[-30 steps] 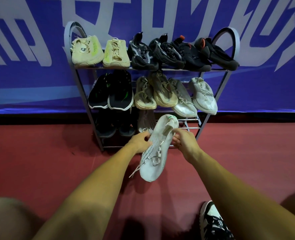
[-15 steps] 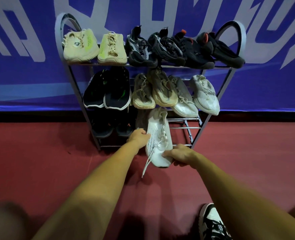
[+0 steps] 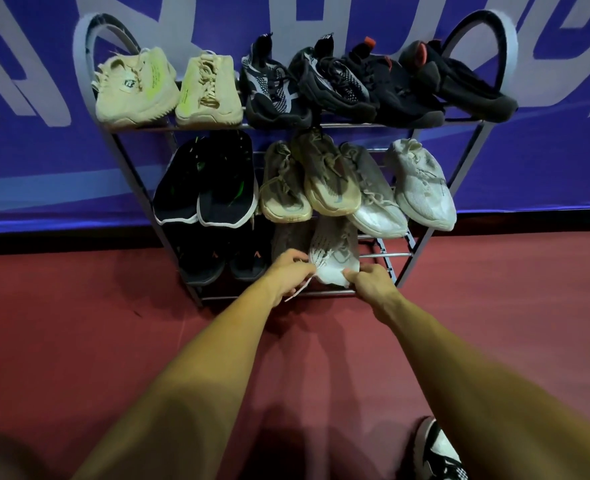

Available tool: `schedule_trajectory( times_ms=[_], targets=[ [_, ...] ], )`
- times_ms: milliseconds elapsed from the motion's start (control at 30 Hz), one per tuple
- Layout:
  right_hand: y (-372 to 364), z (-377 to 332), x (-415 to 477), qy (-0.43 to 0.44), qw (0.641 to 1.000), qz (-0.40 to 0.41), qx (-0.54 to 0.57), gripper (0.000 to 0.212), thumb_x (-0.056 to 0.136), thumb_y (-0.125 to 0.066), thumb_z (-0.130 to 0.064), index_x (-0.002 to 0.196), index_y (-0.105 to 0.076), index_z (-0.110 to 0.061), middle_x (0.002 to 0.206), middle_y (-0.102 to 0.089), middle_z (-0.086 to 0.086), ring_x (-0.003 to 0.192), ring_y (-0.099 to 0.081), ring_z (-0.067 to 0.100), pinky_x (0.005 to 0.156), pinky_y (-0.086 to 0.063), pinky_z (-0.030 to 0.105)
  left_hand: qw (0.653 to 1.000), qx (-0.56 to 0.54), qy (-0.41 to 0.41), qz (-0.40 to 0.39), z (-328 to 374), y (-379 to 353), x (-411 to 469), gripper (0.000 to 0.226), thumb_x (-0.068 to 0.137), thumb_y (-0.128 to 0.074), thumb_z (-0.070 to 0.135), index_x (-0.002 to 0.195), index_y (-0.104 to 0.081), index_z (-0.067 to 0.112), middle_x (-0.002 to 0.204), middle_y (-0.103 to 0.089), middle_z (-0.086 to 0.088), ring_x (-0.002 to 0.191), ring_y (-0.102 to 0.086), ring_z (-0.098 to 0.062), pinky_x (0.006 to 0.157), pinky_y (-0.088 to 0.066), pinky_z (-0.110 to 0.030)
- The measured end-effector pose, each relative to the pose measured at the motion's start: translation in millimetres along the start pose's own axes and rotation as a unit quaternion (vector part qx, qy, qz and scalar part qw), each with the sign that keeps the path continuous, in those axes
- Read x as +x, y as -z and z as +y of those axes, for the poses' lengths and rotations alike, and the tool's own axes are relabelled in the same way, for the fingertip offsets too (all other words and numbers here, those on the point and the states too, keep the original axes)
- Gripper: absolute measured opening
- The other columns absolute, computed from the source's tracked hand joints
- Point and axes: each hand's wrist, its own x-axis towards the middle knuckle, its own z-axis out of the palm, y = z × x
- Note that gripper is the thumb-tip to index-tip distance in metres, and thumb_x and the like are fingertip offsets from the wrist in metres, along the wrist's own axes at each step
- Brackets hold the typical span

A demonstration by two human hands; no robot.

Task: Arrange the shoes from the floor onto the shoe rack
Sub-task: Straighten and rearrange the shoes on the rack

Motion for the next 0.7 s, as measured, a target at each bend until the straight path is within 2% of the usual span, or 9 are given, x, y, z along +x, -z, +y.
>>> schedule_trajectory(
  times_ms=[67,133,200,233,267,367,467,567,700],
  targets=[
    [-2,-2,7,0.002,0.999,-0.036,0.003,0.026,0.089,-0.056,0.003,0.11,-0.066,-0.008,0.091,-0.068,0.003,0.073,-0.059,0.013,0.063,-0.045,0.023,0.999,0.018,0.015,-0.037,0,-5,2,0.052,0.084,-0.067,0.02,0.133,-0.054,0.031,0.089,-0.064,-0.001,0.074,-0.054,-0.015,0.046,-0.035,-0.021],
    [-2,-1,12,-0.005,0.999,-0.047,0.001,0.034,0.086,-0.051,0.009,0.114,-0.063,-0.006,0.088,-0.066,0.001,0.068,-0.056,0.01,0.056,-0.042,0.019,0.998,-0.008,0.026,-0.048,-5,-14,6,0.064,0.084,-0.069,0.019,0.142,-0.046,0.035,0.099,-0.065,0.002,0.079,-0.055,-0.016,0.05,-0.039,-0.023],
    [-2,2,21,-0.008,1.0,-0.017,0.018,0.037,0.083,-0.05,0.01,0.115,-0.063,-0.003,0.089,-0.066,0.002,0.069,-0.056,0.011,0.056,-0.042,0.02,0.999,-0.028,0.018,-0.002,-10,-24,15,0.077,0.081,-0.072,0.016,0.148,-0.037,0.03,0.127,-0.061,-0.002,0.092,-0.062,-0.019,0.063,-0.05,-0.029],
    [-3,2,23,-0.006,0.999,-0.001,0.032,0.037,0.083,-0.049,0.01,0.115,-0.063,-0.002,0.089,-0.066,0.002,0.07,-0.056,0.012,0.058,-0.042,0.022,0.999,-0.039,0.017,0.018,-10,-28,20,0.08,0.082,-0.073,0.015,0.151,-0.034,0.024,0.134,-0.057,-0.006,0.098,-0.064,-0.02,0.071,-0.054,-0.029],
    [-3,3,27,-0.005,0.999,0.014,0.042,0.037,0.083,-0.049,0.01,0.115,-0.064,-0.001,0.088,-0.066,0.003,0.07,-0.054,0.013,0.059,-0.042,0.023,0.998,-0.054,0.014,0.028,-9,-31,23,0.079,0.084,-0.072,0.013,0.152,-0.033,0.019,0.136,-0.057,-0.009,0.095,-0.066,-0.018,0.07,-0.055,-0.026],
    [-6,5,34,-0.012,0.997,0.035,0.068,0.04,0.083,-0.053,0.006,0.12,-0.065,-0.002,0.096,-0.07,0.005,0.071,-0.057,0.01,0.06,-0.045,0.02,0.996,-0.086,0.004,0.039,0,-32,34,0.069,0.088,-0.065,0.01,0.15,-0.036,0.012,0.122,-0.066,-0.01,0.068,-0.065,-0.01,0.04,-0.04,-0.013],
    [-5,8,41,-0.008,0.996,0.041,0.074,0.043,0.087,-0.055,0.0,0.128,-0.063,-0.011,0.106,-0.071,0.004,0.074,-0.057,0.005,0.059,-0.045,0.015,0.998,-0.054,0.028,0.029,1,-32,41,0.07,0.089,-0.064,0.013,0.151,-0.032,0.018,0.103,-0.072,-0.008,0.059,-0.066,-0.009,0.036,-0.034,-0.013],
    [-3,9,52,-0.008,0.995,0.058,0.081,0.046,0.092,-0.05,-0.001,0.133,-0.06,-0.018,0.097,-0.067,-0.002,0.068,-0.053,0.006,0.049,-0.041,0.009,0.998,-0.029,0.052,-0.018,2,-37,43,0.043,0.092,-0.062,0.014,0.13,-0.043,0.023,0.078,-0.073,-0.004,0.054,-0.063,-0.008,0.041,-0.032,-0.017],
    [-7,15,62,-0.026,0.994,0.101,-0.015,0.043,0.092,-0.048,-0.003,0.132,-0.061,-0.011,0.123,-0.067,0.016,0.09,-0.058,0.027,0.08,-0.053,0.035,0.999,-0.011,0.039,-0.031,6,-41,43,0.031,0.091,-0.064,0.016,0.118,-0.053,0.024,0.088,-0.073,-0.005,0.063,-0.064,-0.011,0.046,-0.029,-0.021]
  ],
)
